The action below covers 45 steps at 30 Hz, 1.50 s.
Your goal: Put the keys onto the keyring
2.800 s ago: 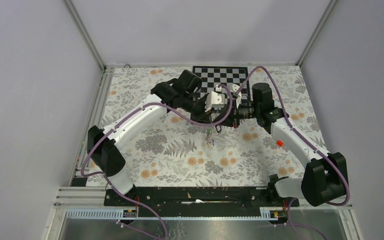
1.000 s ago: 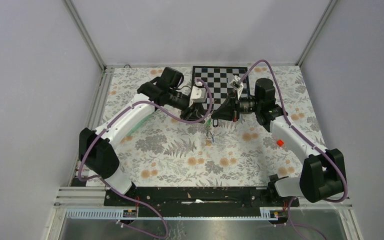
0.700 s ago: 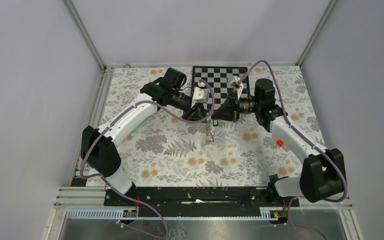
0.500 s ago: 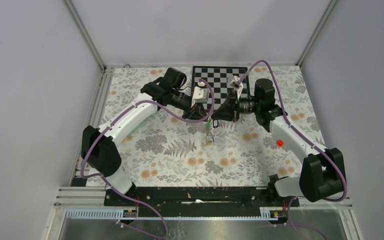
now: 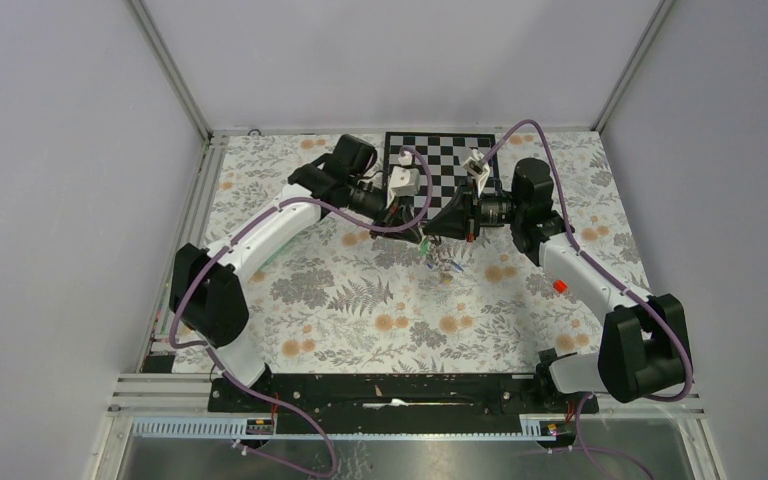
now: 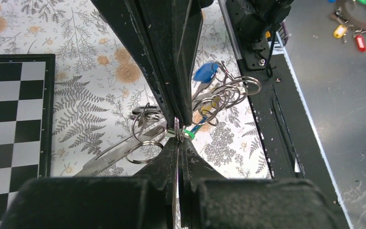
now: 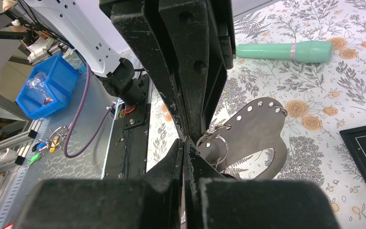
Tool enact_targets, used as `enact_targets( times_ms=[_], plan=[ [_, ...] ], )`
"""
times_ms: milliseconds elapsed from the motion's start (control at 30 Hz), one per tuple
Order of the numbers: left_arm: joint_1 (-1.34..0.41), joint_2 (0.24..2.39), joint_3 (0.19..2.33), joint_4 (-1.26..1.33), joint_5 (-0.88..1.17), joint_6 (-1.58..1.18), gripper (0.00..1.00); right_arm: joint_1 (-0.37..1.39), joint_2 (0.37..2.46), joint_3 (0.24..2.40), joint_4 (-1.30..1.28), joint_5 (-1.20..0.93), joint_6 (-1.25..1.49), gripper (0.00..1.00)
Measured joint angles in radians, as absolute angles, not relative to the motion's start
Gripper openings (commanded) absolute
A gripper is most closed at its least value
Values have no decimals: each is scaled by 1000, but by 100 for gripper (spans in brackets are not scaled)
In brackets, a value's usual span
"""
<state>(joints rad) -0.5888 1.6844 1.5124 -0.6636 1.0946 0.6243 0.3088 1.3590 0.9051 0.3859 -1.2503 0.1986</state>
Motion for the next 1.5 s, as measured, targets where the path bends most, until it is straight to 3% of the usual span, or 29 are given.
enact_targets(
  times_ms=[167, 733, 1067, 1267, 1433, 1467, 1500],
  plan=[
    [-587, 1702, 1512, -621, 1120, 545, 20, 305, 1359, 894, 428, -1250, 222, 0],
    [-582, 1687, 1503, -572, 1127, 517, 35, 305, 1357, 887, 392, -1245, 182, 0],
    [-582, 1678, 1501, -570, 1127, 520, 24, 305, 1357, 887, 377, -1241, 163, 0],
    [-582, 1677, 1489, -566, 1126, 526, 0, 305, 1357, 887, 375, -1242, 164, 0],
    [-582, 1678, 1489, -566, 1124, 524, 0, 303, 1357, 887, 377, -1242, 163, 0],
    [-583, 1677, 1489, -566, 1108, 514, 0, 300, 1357, 883, 377, -1241, 161, 16],
    [-583, 1677, 1489, -566, 1108, 514, 0, 300, 1357, 883, 377, -1241, 161, 22]
  ],
)
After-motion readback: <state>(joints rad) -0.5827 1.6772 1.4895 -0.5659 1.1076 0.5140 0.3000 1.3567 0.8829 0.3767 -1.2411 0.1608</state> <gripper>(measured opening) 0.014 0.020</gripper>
